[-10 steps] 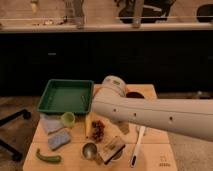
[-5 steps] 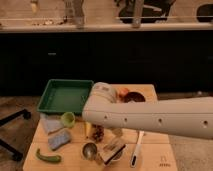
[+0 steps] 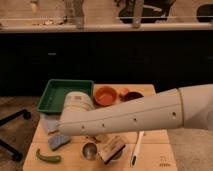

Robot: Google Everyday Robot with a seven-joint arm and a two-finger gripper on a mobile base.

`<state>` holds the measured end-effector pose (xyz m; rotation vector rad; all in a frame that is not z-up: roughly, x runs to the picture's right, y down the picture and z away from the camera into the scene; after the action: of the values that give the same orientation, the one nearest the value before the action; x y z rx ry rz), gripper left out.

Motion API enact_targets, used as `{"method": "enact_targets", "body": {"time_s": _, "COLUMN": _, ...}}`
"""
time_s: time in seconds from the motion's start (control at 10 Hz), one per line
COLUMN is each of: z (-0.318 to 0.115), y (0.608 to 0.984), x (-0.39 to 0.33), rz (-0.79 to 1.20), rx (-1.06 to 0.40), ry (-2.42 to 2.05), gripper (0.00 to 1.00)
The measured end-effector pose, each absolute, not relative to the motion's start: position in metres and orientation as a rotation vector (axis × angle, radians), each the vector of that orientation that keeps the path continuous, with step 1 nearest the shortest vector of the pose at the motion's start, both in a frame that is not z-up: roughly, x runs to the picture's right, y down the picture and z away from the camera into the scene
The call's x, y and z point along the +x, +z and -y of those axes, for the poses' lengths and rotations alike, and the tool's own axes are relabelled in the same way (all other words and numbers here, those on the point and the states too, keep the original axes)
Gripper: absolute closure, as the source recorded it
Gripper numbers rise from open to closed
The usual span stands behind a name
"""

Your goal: Wipe table surface with sponge

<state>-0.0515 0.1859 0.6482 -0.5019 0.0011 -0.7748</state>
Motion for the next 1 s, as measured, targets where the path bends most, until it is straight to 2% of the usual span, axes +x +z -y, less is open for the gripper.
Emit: {"method": "enact_targets", "body": {"time_s": 1.0, "z": -0.228, "y": 0.659, "x": -0.143, "rz": 0.137, "rx": -0.622, "ry": -0.958, "gripper": 0.20}}
